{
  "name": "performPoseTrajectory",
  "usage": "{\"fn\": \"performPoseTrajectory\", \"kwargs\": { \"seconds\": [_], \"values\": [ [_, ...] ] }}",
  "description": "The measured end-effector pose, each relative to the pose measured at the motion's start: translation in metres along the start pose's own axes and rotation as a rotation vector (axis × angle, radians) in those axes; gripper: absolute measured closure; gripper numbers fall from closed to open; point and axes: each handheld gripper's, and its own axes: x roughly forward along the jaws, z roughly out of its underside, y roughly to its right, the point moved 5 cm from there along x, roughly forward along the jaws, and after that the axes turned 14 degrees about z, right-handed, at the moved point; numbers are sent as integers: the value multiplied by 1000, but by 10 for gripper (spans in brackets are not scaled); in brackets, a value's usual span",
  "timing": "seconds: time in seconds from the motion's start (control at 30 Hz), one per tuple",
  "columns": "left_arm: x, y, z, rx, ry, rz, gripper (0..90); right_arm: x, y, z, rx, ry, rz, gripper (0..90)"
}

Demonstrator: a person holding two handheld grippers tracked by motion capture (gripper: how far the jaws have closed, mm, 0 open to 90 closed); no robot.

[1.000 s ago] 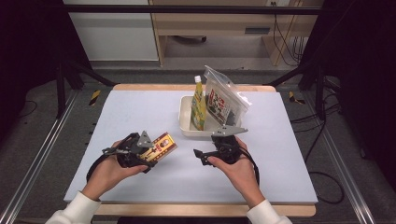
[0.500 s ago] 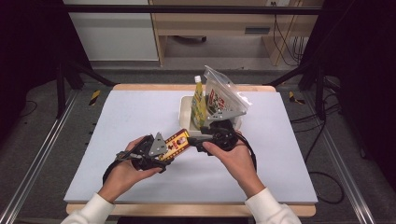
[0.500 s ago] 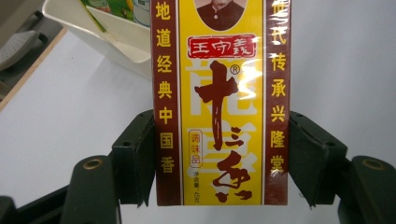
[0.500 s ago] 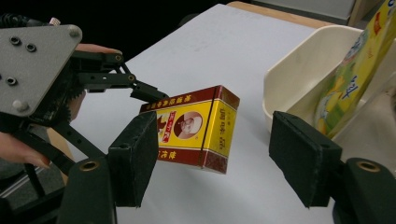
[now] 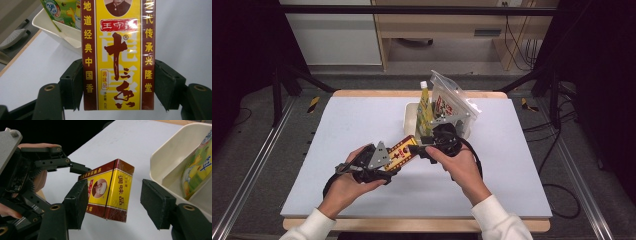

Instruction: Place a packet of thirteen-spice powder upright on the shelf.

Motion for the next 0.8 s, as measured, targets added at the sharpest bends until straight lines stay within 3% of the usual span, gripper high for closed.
{"fn": "performPoseTrajectory", "kwargs": {
  "seconds": [0.57,0.8],
  "values": [
    [-1,2,-9,31,40,-7,318,7,-1,1,16,-39,-43,499],
    [-1,2,-10,35,41,-7,318,7,2,1,79,-47,-86,541]
  ]
}}
